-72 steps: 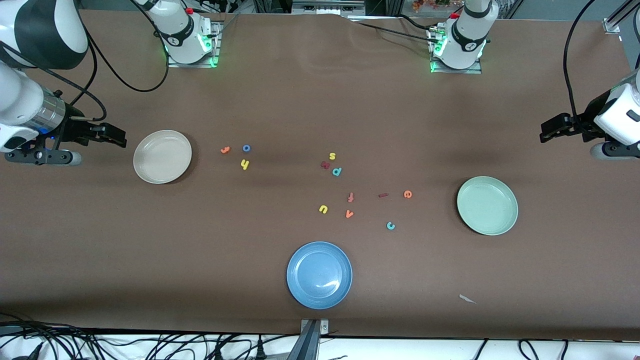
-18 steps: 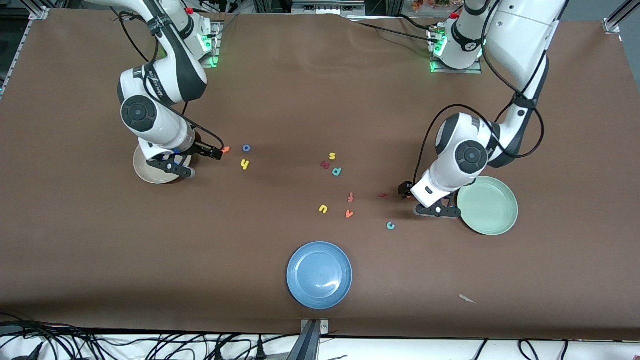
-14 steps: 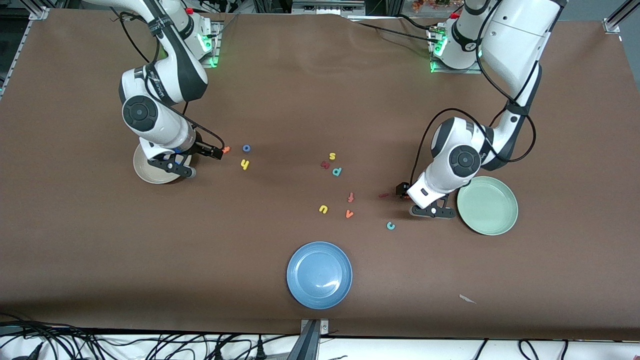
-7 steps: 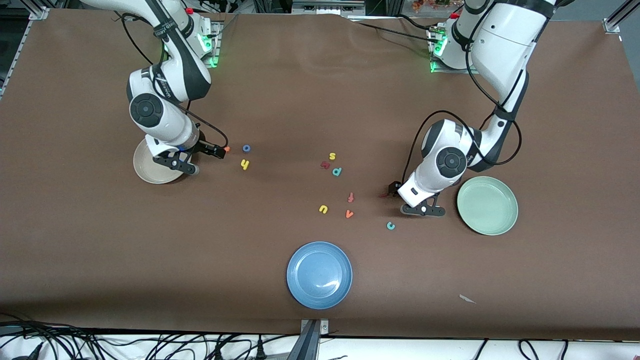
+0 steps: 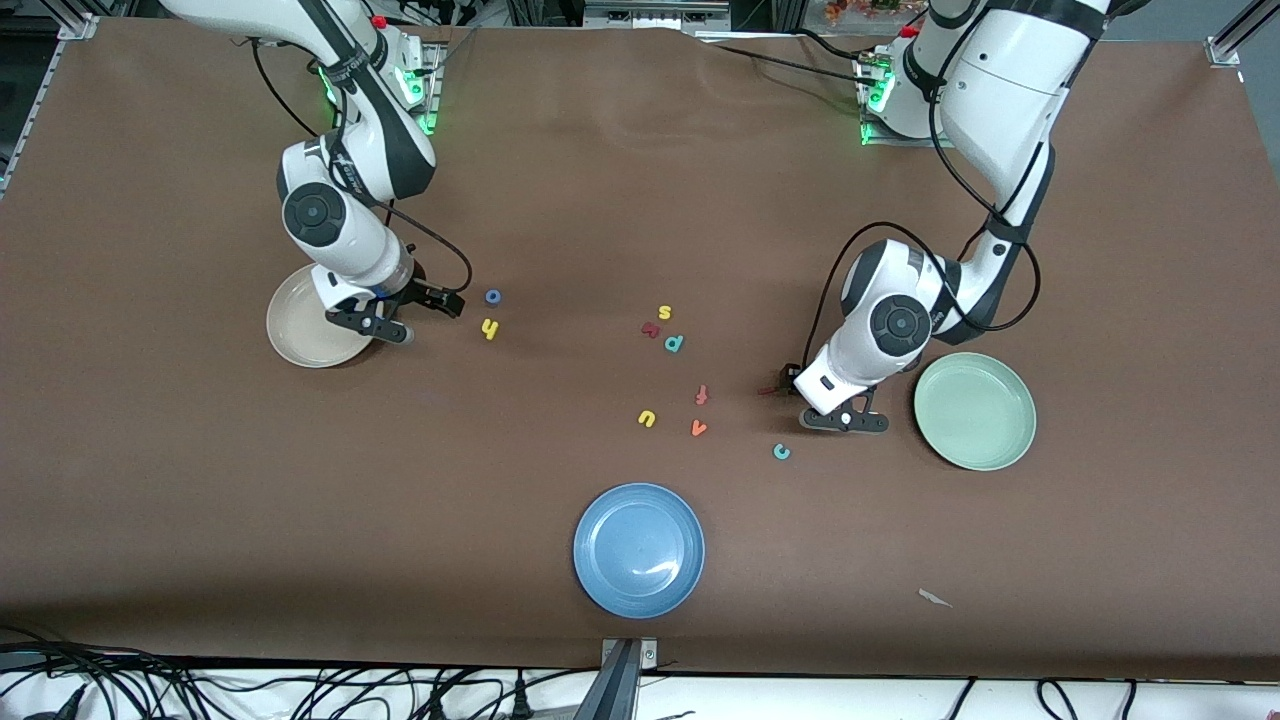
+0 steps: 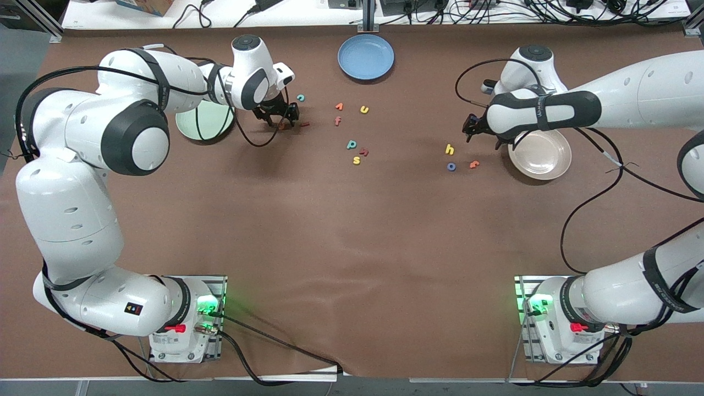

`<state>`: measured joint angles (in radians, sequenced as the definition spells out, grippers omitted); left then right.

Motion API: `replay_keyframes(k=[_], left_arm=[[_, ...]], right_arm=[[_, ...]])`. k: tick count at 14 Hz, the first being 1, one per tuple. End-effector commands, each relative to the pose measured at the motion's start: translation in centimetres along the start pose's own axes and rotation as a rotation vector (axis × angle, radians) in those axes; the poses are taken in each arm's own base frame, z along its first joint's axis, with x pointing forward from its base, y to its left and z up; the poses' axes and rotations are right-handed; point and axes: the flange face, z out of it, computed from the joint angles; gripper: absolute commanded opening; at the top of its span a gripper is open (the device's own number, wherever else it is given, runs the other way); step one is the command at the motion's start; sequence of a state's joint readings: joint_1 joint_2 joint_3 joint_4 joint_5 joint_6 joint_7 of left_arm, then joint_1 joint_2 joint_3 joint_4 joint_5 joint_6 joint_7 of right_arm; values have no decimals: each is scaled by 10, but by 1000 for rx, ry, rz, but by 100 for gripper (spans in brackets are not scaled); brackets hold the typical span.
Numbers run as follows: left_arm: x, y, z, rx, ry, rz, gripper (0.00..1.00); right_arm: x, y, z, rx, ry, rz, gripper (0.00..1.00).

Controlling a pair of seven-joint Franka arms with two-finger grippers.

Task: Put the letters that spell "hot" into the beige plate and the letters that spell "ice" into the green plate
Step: 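Grasp the orange e with the left gripper while the right gripper grasps the f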

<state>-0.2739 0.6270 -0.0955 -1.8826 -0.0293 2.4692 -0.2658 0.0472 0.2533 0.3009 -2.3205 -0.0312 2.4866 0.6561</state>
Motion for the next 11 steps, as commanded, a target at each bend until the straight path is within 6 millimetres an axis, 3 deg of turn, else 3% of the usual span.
replay_keyframes(k=[1,11], left_arm=[[-3,2,-1,10,-1,9,71],[-3,1,-2,13,-6,16,48]], right_arm=[[-7,1,11,6,20,-1,96],[-13,0,27,2,0,-5,95]])
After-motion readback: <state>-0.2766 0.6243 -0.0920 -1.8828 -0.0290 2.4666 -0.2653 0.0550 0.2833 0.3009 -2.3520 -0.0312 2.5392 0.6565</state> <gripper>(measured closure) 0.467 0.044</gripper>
